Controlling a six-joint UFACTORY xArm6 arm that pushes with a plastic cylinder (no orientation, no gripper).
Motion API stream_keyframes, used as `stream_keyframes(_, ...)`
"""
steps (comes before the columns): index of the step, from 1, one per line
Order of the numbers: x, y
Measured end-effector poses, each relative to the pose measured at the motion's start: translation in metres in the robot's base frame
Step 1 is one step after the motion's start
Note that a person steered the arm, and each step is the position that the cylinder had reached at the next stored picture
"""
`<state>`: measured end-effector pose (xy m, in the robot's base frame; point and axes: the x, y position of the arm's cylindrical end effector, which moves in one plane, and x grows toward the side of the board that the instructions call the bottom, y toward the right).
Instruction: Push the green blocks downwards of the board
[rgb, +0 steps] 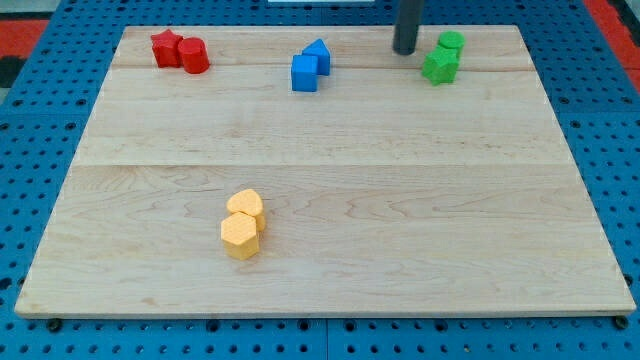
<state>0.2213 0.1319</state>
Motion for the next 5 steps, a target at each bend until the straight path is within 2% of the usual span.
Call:
stream_keyframes(1, -0.022, 0.033)
stream_keyframes(2, 0.007, 0.06)
stream_keyframes(4, 0.087, -0.008)
stream_keyframes(5, 0.126, -0.022)
